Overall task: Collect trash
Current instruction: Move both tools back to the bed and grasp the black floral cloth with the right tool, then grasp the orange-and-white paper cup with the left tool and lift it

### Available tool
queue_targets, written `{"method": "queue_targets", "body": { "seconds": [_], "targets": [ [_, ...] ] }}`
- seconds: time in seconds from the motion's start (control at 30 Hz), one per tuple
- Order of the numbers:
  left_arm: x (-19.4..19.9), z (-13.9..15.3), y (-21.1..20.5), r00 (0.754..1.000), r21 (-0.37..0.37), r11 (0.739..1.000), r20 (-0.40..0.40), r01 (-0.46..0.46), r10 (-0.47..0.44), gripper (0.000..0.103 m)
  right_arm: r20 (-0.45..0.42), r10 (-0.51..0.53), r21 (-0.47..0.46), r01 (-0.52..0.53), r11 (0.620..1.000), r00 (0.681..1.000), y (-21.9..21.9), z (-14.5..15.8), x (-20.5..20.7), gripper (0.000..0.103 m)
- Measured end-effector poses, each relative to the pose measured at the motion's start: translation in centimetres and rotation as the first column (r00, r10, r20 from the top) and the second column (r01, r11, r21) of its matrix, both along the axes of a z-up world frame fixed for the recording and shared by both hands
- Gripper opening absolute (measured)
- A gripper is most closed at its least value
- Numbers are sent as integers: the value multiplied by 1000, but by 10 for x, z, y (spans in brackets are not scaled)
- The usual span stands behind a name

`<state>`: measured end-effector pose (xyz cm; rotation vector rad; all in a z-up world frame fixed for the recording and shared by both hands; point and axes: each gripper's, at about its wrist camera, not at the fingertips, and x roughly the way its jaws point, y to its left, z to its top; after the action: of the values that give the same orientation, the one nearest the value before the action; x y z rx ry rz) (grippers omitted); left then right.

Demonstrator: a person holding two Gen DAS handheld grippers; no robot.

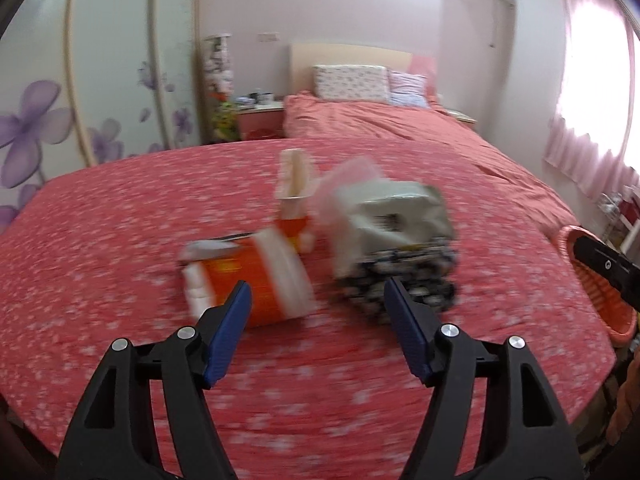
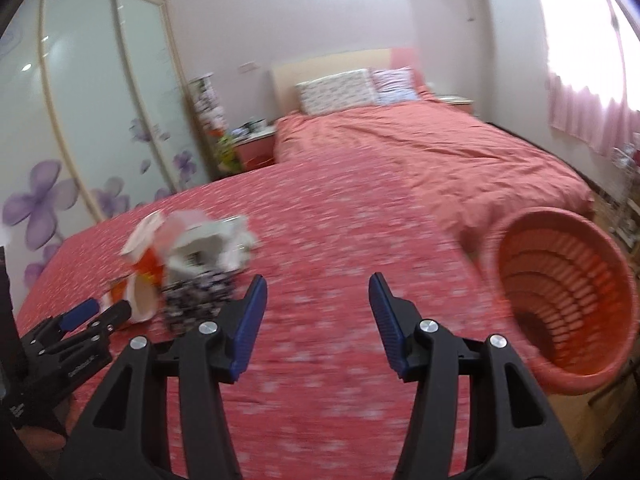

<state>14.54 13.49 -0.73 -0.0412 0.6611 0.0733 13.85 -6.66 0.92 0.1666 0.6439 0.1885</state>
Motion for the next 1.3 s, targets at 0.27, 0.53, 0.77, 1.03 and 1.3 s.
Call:
{"method": "queue_targets", "body": {
  "seconds": [0.27, 0.53, 0.77, 1.03, 1.3],
  "targets": [
    [-14, -7, 54, 997, -31, 996, 3, -79, 79, 72, -56, 110, 7, -110, 994, 992, 71, -14, 18, 52],
    [-20, -16, 89, 993, -74, 990, -13, -119, 119, 72, -126, 85, -14, -88, 996, 988, 98, -33, 47, 52],
    [-15, -19, 93, 993, -94, 989, -29, -113, 111, 73, -207, 107, -33, -116, 993, 973, 111, -55, 61, 8],
    [-8, -22, 80, 997, -124, 990, -49, -73, 67, 76, -155, 51, -46, -59, 997, 987, 78, -47, 37, 5],
    [1, -24, 64, 996, -156, 986, -70, -62, 52, 82, -128, -32, -60, 24, 998, 991, 34, -38, 25, 5]
  ]
}}
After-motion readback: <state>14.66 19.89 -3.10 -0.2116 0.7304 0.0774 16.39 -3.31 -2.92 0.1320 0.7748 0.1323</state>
